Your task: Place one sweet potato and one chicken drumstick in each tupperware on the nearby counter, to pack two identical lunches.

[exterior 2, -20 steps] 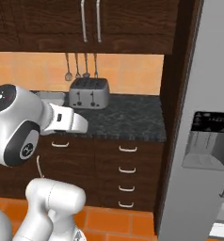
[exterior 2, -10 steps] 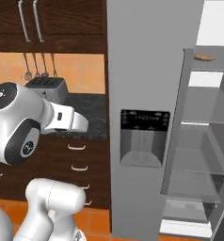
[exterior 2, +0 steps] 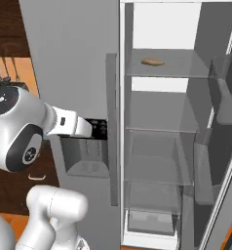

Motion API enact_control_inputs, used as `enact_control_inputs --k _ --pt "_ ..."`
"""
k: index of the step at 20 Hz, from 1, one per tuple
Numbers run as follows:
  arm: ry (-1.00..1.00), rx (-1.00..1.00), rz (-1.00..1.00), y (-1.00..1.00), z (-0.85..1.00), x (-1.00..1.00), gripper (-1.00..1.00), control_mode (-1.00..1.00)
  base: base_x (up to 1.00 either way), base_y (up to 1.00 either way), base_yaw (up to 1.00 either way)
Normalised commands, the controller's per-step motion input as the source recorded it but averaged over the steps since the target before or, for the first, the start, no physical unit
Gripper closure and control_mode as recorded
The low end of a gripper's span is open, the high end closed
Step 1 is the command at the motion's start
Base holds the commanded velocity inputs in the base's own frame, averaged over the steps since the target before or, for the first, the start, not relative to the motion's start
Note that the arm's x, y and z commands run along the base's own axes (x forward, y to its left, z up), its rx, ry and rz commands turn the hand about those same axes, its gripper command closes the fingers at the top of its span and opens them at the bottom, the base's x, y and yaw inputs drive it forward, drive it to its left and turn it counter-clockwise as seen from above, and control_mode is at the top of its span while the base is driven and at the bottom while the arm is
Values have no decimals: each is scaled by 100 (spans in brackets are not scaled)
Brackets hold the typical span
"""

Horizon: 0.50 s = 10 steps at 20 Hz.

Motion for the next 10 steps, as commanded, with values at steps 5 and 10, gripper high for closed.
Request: enact_control_inputs --k 5,10 --pt "0 0 0 0 0 0 -100 100 41 -42 4" --pt "0 0 0 0 0 0 -100 100 41 -34 2"
